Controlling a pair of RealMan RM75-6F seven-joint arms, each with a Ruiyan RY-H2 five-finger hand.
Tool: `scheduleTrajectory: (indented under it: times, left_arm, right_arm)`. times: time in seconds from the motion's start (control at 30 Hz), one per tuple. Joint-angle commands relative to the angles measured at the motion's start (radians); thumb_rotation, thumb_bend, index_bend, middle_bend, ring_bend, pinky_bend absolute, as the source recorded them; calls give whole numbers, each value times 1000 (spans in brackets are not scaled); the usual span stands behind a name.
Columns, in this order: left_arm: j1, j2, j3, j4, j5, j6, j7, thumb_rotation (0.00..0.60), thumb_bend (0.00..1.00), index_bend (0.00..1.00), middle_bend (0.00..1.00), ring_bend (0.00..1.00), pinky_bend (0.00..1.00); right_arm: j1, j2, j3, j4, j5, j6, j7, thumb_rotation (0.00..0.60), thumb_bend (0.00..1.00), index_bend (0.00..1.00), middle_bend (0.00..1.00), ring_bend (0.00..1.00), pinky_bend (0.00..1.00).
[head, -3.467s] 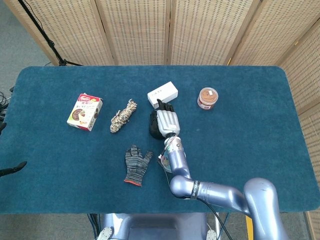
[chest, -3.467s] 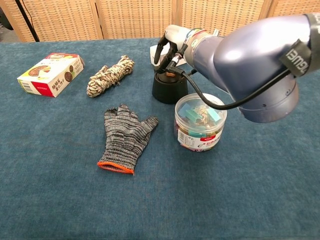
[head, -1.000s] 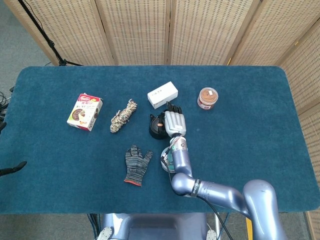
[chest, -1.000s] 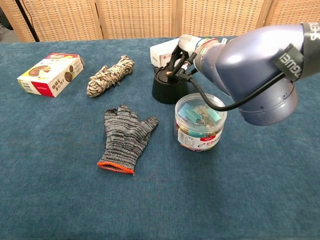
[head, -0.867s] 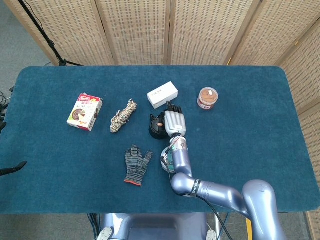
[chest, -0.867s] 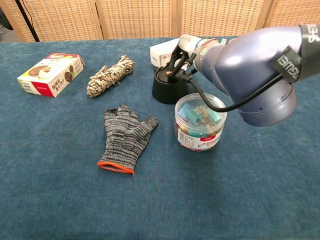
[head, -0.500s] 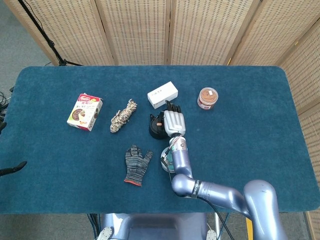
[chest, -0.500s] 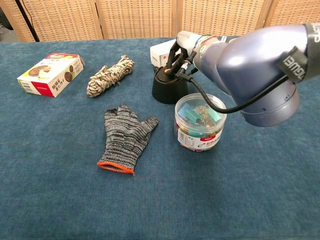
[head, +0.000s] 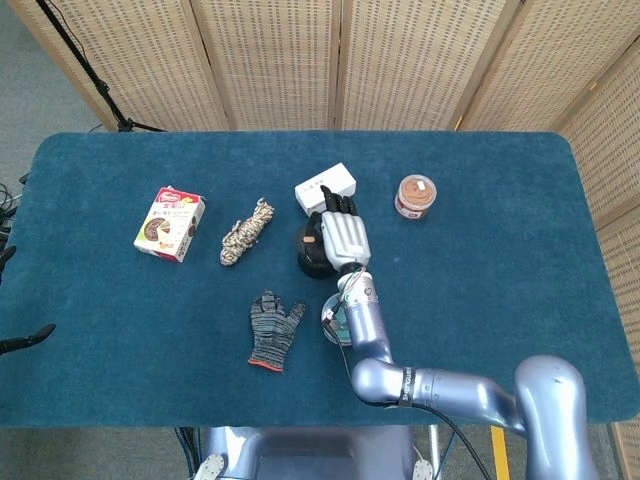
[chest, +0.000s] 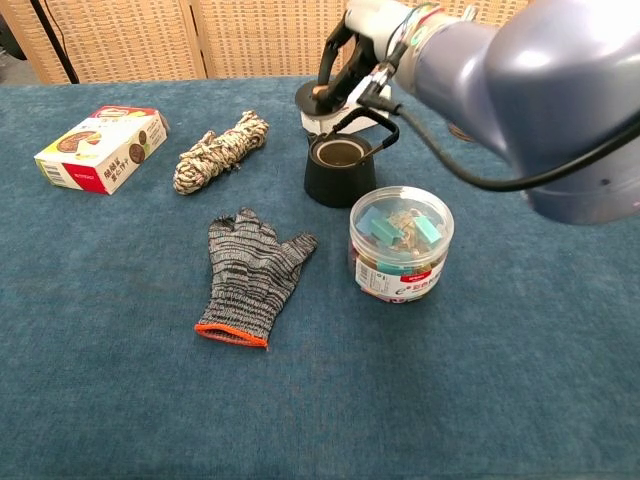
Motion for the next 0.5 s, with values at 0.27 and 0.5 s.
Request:
scheduleTrajectory:
  times: [0.27,0.5]
  left_arm:
    - [6,-2,9,-3,25,15,12,600,0,0,0,0,0]
    - [12,-16,26,-17,61,34,52,600,0,0,0,0,0]
  right_arm:
    - [-158,170,-67,-126,-67,61,65,600,453,619,0,0,0]
    - [-253,182,-160,35,-39,-79,179,600,453,612,0,0,0]
